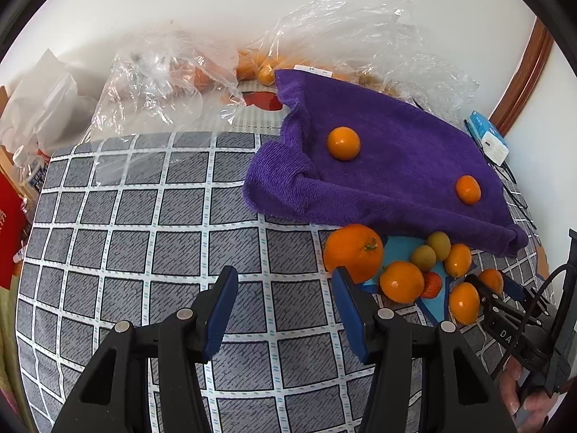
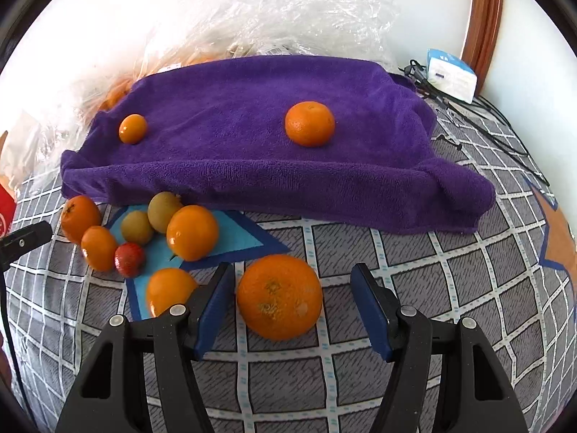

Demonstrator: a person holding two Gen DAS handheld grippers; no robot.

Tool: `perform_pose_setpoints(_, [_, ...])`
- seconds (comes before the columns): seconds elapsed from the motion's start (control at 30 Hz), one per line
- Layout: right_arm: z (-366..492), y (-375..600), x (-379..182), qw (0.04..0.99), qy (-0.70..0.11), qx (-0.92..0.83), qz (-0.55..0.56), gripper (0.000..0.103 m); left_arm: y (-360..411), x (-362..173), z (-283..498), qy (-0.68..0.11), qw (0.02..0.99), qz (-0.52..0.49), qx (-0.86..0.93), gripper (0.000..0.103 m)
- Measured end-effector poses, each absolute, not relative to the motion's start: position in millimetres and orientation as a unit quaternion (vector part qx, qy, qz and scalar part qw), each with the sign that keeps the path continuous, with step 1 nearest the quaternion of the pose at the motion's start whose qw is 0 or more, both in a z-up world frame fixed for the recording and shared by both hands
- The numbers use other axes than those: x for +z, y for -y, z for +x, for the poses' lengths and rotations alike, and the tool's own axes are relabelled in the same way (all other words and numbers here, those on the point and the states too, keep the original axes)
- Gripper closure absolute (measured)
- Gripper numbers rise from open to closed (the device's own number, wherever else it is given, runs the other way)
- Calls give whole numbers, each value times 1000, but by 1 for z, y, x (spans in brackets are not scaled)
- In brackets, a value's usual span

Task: Organize fruits
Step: 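Move both open tools back toward the fruit pile, then grasp a large orange with the right tool while the left tool grasps another large orange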

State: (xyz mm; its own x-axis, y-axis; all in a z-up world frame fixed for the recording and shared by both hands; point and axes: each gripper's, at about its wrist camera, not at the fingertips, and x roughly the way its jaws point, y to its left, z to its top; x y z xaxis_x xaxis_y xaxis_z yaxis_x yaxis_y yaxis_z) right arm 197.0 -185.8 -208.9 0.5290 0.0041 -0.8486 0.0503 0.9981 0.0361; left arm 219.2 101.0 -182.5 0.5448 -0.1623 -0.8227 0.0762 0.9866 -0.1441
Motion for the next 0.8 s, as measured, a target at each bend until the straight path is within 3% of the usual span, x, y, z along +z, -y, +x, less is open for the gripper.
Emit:
perform_pose_setpoints(0.17, [200,181,-210,882,-470,-17,17,39,-107,-193,209,-478,875,-54,-57,51])
perform_pose_setpoints(0.33, [196,179,-208,888,-460,-9,16,62,-115,-204,197,-474,877,-64,-44,51])
perform_pose_setpoints(0.8, [177,180,-206,891,-453,-2,12,62,-120,-212,163,-424,904,-48,-9,51])
